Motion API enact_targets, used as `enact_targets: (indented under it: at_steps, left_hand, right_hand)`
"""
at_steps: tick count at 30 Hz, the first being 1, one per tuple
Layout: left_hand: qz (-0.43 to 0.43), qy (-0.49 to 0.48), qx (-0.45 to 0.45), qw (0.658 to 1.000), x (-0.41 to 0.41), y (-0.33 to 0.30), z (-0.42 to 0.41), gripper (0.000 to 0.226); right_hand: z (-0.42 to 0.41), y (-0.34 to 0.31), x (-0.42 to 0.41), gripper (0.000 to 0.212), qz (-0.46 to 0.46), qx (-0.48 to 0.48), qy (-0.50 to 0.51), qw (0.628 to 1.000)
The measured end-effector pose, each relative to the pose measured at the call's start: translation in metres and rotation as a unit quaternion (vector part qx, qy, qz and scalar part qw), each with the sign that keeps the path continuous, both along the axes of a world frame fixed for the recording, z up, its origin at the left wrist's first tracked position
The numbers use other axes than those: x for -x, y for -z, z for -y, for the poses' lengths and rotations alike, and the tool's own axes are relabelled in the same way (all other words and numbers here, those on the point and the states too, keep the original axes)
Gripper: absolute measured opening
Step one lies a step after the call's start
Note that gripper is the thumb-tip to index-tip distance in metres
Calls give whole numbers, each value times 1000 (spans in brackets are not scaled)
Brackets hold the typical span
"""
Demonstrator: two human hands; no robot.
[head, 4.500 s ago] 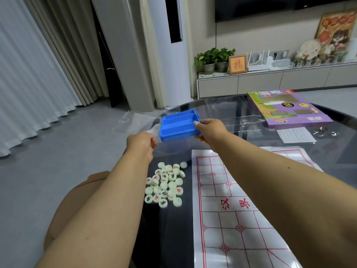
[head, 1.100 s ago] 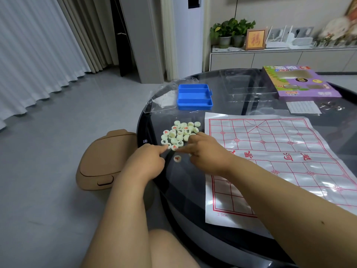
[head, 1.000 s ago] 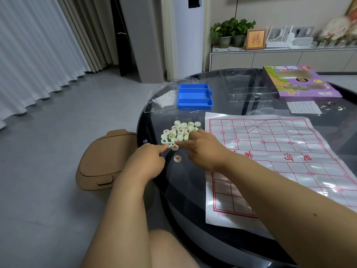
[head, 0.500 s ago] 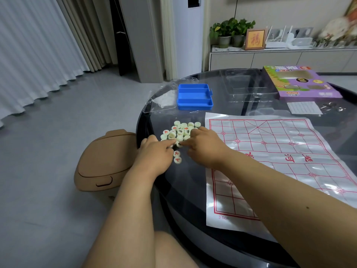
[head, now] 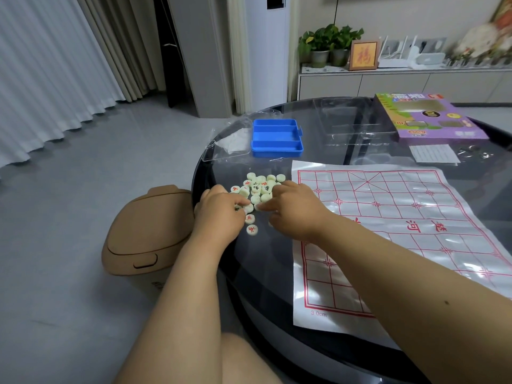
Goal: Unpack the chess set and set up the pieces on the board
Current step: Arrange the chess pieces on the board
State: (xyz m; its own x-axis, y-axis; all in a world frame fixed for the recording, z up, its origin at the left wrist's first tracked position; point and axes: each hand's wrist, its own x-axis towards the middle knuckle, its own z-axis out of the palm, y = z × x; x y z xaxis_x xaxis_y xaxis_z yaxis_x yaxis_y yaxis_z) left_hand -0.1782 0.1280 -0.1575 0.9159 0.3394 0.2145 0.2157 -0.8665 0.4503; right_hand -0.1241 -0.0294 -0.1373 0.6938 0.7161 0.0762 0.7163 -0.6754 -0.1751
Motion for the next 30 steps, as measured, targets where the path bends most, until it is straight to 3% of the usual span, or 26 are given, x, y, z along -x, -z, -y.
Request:
enact_targets:
  at_steps: [3,8,12,18,30]
  left_hand:
    - [8,5,20,1000,-3,1,-1,15]
    - [10,16,43,999,-8,0,-1,13]
    - [18,19,15,1000,-10,1,2,10]
    - [16,7,16,1000,-7,4,-2,25]
    - [29,21,11,999,-4,4,-2,12]
  right_hand:
    - [-1,-3,-8,38,-17,-15,11,1000]
    - [3,-5,-33,31,-31,-127,114,985]
    - [-1,-3,-41,27,-37,-90,113,989]
    - [-8,4,-41,25,7,-73,97,993]
    - [-13,2,-31,24,71,-49,48,995]
